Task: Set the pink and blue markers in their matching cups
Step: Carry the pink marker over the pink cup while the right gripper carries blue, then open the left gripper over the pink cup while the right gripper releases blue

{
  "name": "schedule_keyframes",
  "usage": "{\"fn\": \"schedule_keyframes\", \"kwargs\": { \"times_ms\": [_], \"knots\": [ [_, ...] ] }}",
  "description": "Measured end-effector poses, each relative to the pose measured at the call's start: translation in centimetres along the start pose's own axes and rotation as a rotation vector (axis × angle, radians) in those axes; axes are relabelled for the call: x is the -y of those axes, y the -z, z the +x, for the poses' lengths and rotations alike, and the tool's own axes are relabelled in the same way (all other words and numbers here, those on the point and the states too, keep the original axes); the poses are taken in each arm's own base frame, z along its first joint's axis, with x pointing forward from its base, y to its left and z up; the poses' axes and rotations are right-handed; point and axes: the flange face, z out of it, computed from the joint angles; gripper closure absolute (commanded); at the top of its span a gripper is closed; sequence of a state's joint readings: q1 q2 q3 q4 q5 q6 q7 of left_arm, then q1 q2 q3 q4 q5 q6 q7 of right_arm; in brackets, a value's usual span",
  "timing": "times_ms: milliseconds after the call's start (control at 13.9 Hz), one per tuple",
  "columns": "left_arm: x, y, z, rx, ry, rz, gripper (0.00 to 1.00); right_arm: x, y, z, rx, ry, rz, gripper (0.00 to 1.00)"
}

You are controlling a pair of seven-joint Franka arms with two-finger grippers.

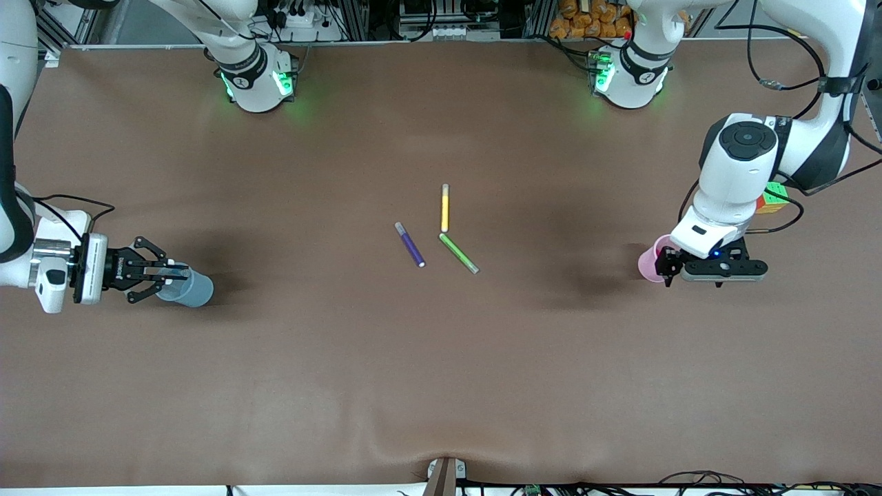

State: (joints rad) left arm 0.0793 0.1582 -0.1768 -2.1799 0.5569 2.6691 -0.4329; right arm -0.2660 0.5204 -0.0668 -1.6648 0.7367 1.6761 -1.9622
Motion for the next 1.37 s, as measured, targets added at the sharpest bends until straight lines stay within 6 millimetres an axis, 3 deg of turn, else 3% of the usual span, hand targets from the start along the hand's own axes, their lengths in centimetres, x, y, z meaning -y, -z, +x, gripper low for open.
{"fn": "schedule_keyframes", "kwargs": {
  "times_ms": [361,722,938,1227,1371],
  "knots": [
    [-1.3,3.0,3.2,-0.004,-0.015,0.03,0.0,-0.2,0.3,0.5,0.002,-0.075,-0.006,0.0],
    [-2.6,7.4,6.6,0.048,0.005,0.073,0.0,-1.0,2.3,3.9,0.121,-0.292,-0.045,0.0],
    [-1.7,9.2,8.0,0.084,0.021,0.054,0.0,-1.0,2.8,8.7,0.262,-0.433,-0.137,0.0],
    [0.1,10.5,9.0,0.127,-0.006,0.012,0.0,0.5,1.7,16.3,0.424,-0.598,-0.266,0.0],
    [0.6,11.0,9.2,0.144,-0.007,0.021,0.0,1.3,1.1,18.9,0.458,-0.653,-0.312,0.0]
  ]
}}
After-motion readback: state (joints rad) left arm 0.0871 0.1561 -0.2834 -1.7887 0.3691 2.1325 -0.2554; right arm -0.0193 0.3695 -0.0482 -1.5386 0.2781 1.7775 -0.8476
